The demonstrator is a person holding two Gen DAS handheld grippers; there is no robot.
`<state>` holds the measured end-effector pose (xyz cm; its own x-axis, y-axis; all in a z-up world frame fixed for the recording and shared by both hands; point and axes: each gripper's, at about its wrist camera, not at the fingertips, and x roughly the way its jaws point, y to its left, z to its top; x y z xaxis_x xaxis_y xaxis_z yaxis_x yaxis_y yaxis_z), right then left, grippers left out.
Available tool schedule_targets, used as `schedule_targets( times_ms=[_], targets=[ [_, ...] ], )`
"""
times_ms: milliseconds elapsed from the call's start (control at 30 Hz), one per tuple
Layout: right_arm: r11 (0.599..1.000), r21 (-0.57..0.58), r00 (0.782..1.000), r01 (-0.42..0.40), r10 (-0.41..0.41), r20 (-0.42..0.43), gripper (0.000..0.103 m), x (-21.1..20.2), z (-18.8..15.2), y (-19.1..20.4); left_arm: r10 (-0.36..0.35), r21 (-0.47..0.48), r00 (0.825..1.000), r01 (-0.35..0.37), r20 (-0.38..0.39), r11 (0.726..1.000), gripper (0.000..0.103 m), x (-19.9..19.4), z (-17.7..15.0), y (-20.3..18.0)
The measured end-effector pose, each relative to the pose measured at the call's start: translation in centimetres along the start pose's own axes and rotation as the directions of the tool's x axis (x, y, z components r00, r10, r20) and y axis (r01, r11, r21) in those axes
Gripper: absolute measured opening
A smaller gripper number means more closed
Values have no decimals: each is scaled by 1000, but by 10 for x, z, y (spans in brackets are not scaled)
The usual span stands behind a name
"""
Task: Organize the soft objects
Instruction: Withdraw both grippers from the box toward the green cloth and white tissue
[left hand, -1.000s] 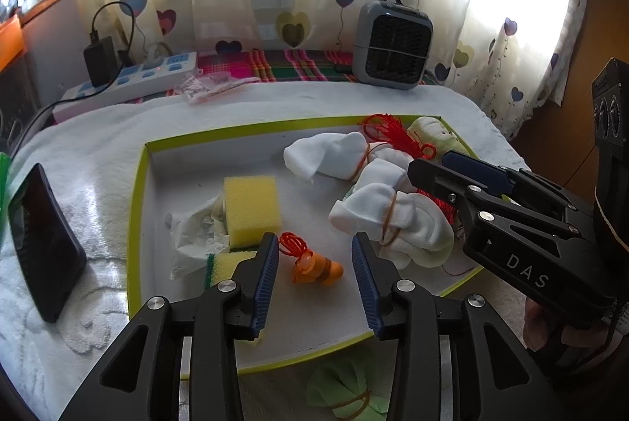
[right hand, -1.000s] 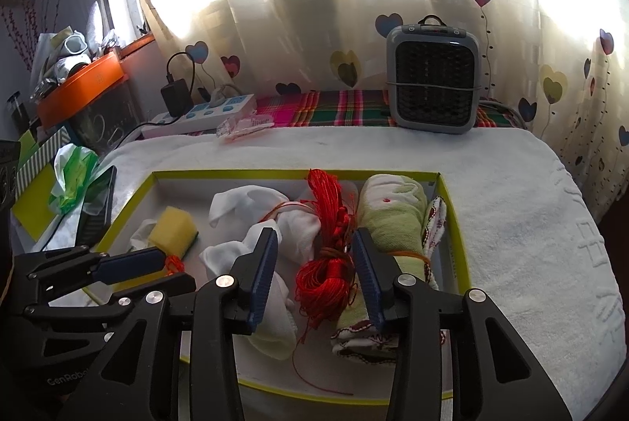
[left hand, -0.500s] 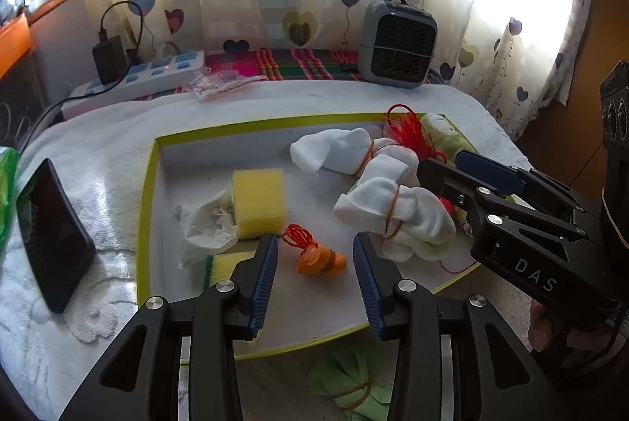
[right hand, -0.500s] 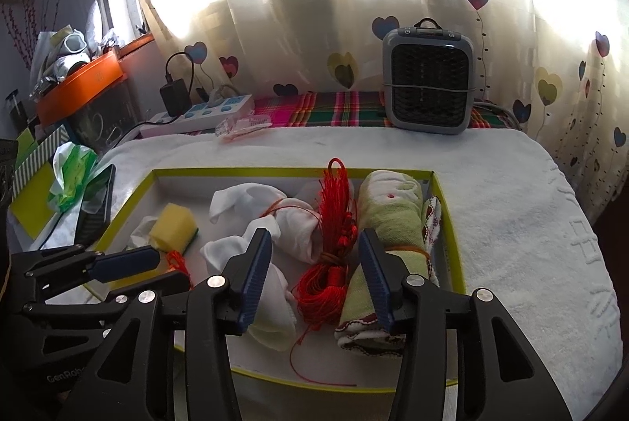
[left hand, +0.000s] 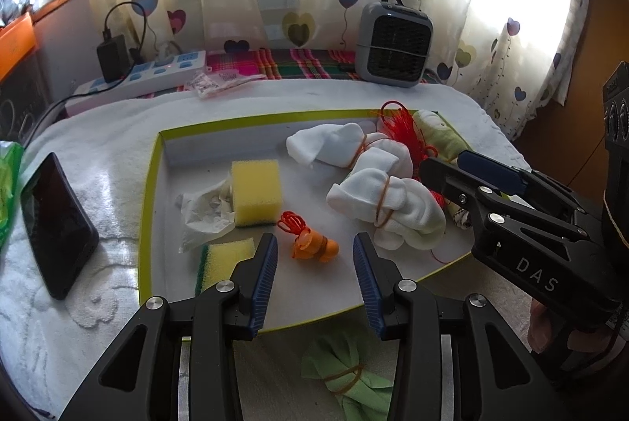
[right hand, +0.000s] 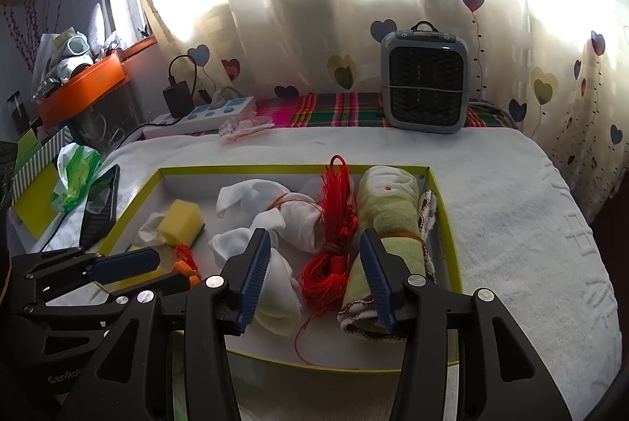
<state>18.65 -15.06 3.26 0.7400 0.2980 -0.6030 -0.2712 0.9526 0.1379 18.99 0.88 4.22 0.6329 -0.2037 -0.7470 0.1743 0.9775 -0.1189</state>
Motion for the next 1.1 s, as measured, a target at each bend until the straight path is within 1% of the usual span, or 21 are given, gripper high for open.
schedule_targets(
  times_ms=[433,733,933,1033,1100],
  targets=[
    [1000,6,1000,5,-5,4,49,-13,-7,3,31,-12,999,-31,9,999,39,-12,-9,-1],
    [1000,7,1000,6,-7,9,49,-23,-11,6,26,-8,999,-26,20,1000,39,-22,-15,-5],
    [1000,5,1000,5,-5,2,49,-29,-18,7,12,-29,1000,-11,22,1000,39,-30,-22,-1],
    [1000,0,1000,-5,5,-4,49,-34,-22,8,42,-23,999,-42,32,999,39,-37,-25,1],
    [1000,-3,1000,-11,11,-8,49,-37,-25,8,44,-32,998,-43,38,999,39,-42,-28,4]
  ],
)
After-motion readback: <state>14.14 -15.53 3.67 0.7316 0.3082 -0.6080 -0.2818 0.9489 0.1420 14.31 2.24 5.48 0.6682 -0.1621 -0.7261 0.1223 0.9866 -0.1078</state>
